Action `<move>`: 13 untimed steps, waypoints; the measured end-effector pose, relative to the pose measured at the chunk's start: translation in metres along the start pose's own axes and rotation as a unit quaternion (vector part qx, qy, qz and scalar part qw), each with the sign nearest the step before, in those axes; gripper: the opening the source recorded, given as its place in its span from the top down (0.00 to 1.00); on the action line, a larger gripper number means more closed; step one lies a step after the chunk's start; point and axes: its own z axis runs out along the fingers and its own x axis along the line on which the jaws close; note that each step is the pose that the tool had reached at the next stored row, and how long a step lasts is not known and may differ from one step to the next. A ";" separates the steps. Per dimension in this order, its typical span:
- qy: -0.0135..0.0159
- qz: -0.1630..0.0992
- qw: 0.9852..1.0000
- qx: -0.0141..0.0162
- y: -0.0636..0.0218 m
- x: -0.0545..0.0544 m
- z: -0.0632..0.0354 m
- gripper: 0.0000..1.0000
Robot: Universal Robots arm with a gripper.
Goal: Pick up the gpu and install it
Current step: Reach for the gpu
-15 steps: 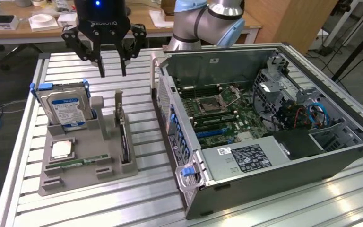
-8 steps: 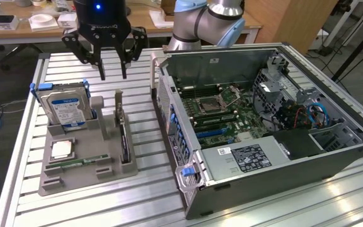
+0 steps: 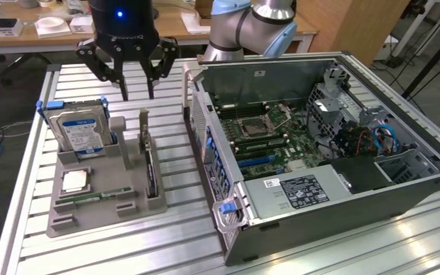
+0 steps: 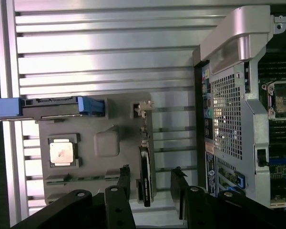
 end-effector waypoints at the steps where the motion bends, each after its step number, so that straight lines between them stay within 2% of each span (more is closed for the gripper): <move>1: 0.000 0.000 1.000 0.000 -0.0005 0.000 0.0008 0.53; 13: 0.000 0.000 1.000 0.000 -0.0102 -0.001 0.0092 0.53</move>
